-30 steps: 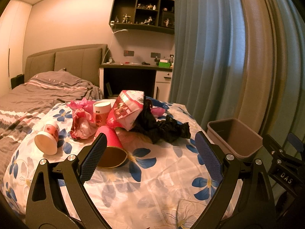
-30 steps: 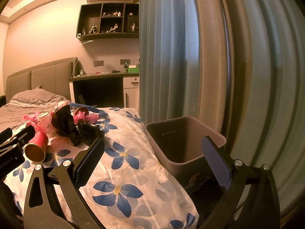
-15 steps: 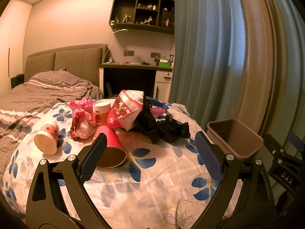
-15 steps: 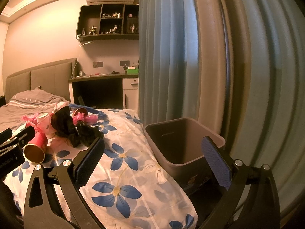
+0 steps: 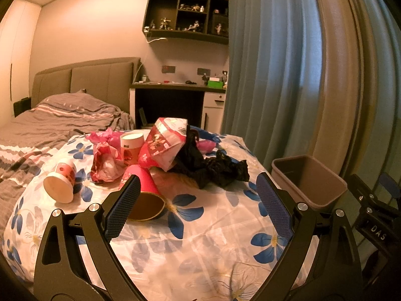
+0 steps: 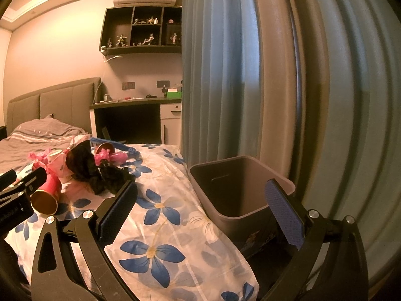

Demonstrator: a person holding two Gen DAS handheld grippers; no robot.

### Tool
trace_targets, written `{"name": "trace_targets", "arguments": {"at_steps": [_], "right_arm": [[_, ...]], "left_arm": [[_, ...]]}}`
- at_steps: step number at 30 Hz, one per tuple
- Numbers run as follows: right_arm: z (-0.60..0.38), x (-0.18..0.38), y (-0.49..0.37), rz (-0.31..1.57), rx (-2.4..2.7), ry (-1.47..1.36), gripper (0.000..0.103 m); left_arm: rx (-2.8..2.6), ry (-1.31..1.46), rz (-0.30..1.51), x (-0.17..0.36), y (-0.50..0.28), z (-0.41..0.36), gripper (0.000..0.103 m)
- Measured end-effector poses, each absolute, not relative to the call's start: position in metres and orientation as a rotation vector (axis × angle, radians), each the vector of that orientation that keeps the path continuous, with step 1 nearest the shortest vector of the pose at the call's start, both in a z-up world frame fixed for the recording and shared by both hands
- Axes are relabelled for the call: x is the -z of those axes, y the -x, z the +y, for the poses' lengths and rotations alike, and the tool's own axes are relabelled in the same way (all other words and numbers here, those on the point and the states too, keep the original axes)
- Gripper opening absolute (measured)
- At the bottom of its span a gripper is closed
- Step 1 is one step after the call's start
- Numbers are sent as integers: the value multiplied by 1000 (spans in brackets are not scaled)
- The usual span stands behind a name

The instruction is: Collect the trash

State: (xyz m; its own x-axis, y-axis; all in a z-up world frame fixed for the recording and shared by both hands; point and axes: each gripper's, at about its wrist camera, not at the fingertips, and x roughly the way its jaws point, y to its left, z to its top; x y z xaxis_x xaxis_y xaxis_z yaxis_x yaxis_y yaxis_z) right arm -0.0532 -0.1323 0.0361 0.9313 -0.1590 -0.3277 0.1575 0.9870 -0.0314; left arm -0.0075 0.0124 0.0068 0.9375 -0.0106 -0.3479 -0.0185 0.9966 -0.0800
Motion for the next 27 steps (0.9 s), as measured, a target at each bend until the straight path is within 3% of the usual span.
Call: {"name": "trace_targets", "arguments": {"at_steps": [27], "right_arm": [[-136,-37,50,332,163,5,98]], "left_arm": [[1,84,356,-3,4,9,92]]}}
